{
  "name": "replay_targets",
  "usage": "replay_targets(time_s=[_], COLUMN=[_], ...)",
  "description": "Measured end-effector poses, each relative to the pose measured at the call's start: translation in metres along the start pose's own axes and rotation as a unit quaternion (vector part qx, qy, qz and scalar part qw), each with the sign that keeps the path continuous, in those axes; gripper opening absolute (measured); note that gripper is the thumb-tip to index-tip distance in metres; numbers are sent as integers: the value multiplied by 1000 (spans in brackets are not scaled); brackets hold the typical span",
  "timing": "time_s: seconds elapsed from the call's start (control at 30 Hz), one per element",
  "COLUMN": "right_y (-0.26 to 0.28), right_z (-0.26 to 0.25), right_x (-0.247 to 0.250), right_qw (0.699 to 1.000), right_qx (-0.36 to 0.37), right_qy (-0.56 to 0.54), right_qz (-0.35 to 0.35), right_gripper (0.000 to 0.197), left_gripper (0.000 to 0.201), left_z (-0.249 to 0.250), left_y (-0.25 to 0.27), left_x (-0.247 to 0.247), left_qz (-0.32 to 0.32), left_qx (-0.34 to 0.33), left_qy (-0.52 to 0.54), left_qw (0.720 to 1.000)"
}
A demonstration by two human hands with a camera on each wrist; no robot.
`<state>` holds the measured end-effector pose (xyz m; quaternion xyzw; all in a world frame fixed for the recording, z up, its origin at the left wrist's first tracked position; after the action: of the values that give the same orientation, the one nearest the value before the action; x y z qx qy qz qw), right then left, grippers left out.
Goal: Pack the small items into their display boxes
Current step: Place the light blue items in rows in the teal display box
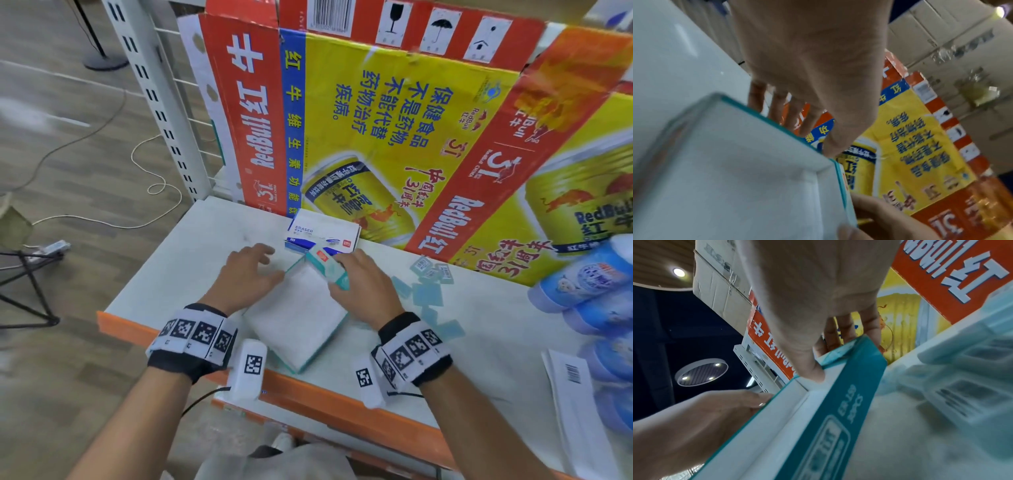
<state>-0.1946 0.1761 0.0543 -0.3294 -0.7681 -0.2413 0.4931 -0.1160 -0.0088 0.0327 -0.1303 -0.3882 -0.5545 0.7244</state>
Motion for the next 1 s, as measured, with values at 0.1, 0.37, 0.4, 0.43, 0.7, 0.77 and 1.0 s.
replay_targets(time_s=[0.1, 0.37, 0.4, 0.43, 0.7, 0.77, 1.0], right_y=[-6, -6, -4, -3, 4, 4, 18], right_z=[-13, -21, -8, 5, 43, 44, 55], right_x=[20, 35, 38, 37, -34, -45, -33], right_qw=[997, 990, 991, 992, 989, 981, 983], right_qx=[69, 108, 80, 53, -44, -45, -4], right_qy=[-4, -53, -66, -73, 58, 87, 101], right_qz=[27, 69, 81, 82, -131, -165, -155], right_gripper=[46, 42, 39, 35, 55, 61, 49], left_gripper=[40, 22, 24, 24, 35, 39, 53], left_z=[23, 28, 14, -2, -57, -50, -24], left_y=[0, -7, -8, -8, -12, -13, -13], left_x=[-2, -13, -9, -6, -6, -11, -30], left_qz=[-5, -20, -10, -8, -43, -37, -87], left_qx=[-36, -56, -24, 13, 122, 95, -4], left_qy=[121, 193, 199, 186, -89, -80, -76], left_qw=[992, 979, 980, 982, 988, 992, 993])
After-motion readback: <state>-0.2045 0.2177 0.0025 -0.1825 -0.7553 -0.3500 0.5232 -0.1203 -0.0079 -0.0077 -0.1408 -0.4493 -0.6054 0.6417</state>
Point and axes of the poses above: each hand's wrist, its own y-axis away from the middle knuckle, its own x-axis out of the back of the hand, z = x × y, the point moved 10 cm from there along -y, towards the middle knuckle, and after that the axes turned 6 degrees about -z, right-handed, at the moved point
